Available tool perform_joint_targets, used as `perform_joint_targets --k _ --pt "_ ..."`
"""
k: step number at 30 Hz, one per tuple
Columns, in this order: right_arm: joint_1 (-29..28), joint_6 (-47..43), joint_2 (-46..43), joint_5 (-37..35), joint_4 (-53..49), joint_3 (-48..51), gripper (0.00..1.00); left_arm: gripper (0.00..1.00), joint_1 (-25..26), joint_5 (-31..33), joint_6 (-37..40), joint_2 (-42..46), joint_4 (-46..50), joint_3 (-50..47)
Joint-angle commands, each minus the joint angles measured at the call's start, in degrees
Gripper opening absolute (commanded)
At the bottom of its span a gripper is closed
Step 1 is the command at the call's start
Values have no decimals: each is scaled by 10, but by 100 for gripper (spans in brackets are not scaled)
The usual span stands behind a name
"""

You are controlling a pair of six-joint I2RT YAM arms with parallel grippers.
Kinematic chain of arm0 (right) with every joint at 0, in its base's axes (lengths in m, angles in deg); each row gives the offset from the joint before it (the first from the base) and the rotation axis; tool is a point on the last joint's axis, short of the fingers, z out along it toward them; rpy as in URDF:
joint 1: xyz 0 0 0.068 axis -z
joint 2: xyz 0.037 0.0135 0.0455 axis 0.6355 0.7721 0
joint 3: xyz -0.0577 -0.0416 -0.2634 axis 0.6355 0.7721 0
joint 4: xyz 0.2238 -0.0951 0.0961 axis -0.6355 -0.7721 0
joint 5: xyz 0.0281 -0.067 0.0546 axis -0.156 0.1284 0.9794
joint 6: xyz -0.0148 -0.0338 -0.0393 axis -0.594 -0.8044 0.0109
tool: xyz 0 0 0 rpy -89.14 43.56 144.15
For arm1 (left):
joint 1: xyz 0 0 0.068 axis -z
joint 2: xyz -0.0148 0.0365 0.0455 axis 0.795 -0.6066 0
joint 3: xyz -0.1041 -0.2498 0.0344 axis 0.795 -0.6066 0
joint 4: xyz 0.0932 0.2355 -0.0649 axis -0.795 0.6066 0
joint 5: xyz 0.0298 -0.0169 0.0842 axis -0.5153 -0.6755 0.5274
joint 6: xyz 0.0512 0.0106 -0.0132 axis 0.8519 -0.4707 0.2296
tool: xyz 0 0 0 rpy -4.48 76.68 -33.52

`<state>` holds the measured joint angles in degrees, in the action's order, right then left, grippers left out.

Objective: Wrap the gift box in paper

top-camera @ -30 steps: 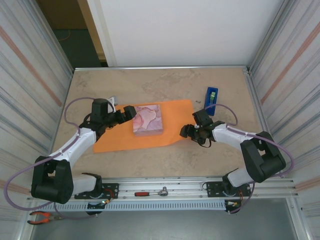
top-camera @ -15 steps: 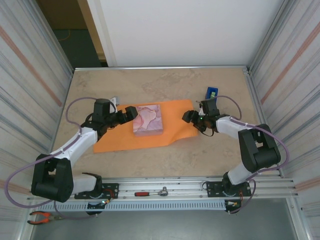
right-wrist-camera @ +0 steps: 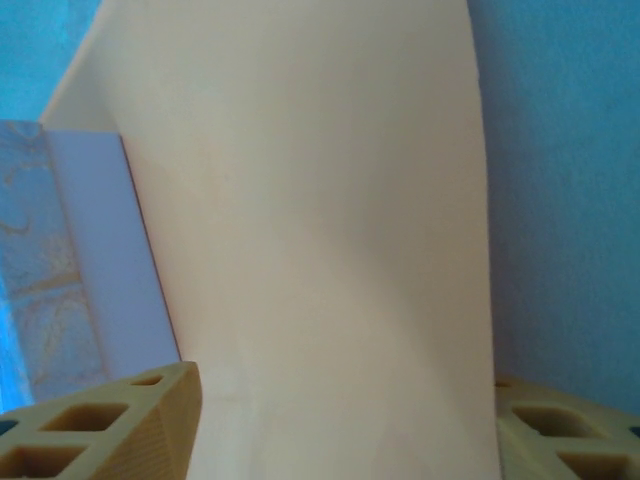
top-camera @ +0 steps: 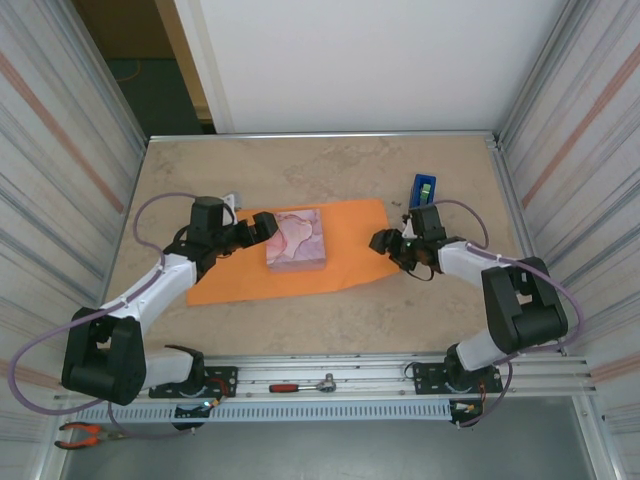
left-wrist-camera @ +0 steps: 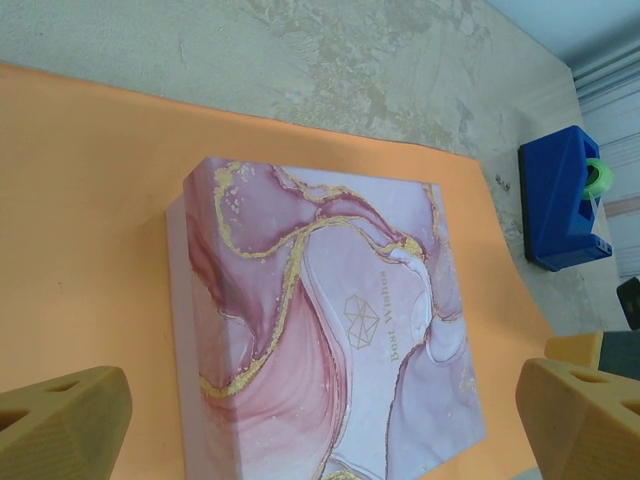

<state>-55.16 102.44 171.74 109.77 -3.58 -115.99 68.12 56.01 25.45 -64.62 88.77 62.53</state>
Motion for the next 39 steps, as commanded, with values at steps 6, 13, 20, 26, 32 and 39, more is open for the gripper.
perform_joint_targets --k 6,13,20,26,32,39 --pt "-4 -8 -86 12 -45 18 39 99 3 -7 -21 9 23 33" --pt "-59 -2 -85 23 -61 -45 0 99 12 -43 -25 -14 64 93" --pt "-171 1 -56 16 -60 -125 0 99 45 -50 -22 -37 80 144" --pt "-230 2 -23 16 -52 -161 0 99 74 -45 -27 -64 81 174" --pt "-253 6 0 19 -42 -175 0 99 91 -43 -29 -96 77 193" --pt "-265 12 8 19 -33 -179 0 94 103 -49 -33 -130 60 191"
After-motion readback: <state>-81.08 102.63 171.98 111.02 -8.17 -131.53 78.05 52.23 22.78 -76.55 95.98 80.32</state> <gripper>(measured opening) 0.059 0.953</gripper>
